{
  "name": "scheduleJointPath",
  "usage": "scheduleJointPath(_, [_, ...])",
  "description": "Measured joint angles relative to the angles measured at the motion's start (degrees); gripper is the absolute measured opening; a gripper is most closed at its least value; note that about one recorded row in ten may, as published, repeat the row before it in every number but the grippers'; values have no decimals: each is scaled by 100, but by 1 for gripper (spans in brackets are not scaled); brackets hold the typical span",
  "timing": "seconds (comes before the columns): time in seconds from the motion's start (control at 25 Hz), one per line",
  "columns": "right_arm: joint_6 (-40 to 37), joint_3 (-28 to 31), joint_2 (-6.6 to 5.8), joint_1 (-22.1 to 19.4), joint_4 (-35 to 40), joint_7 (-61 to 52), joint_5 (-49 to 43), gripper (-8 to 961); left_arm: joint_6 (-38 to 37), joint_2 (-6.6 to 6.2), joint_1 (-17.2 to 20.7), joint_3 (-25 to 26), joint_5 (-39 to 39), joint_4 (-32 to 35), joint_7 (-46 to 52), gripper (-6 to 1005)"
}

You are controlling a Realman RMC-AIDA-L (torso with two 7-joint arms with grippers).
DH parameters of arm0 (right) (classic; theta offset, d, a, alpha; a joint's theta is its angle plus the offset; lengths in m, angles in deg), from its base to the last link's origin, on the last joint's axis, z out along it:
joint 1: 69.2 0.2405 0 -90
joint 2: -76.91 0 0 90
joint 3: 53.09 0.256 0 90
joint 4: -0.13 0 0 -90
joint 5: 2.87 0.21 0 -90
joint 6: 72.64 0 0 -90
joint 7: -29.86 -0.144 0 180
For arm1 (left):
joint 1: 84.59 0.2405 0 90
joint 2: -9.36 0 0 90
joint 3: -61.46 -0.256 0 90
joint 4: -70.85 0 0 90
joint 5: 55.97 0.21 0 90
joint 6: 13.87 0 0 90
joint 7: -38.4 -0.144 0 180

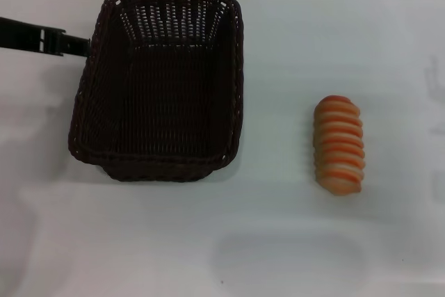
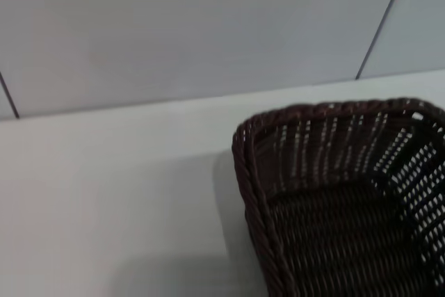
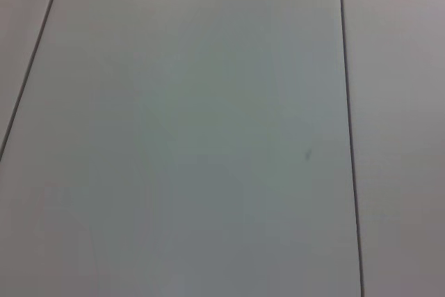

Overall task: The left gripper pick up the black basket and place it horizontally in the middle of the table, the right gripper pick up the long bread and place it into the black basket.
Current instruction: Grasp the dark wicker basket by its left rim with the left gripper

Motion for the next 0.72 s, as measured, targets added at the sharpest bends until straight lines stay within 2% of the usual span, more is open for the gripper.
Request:
scheduleJointPath(0.28, [-12, 0, -1, 23, 22, 18, -2, 673, -70, 1, -31, -752, 590, 272, 858, 843])
scheduleJointPath(0.72, [-20, 10, -9, 92, 111, 23, -26, 674, -91, -3, -92, -956, 713, 581, 1165, 842])
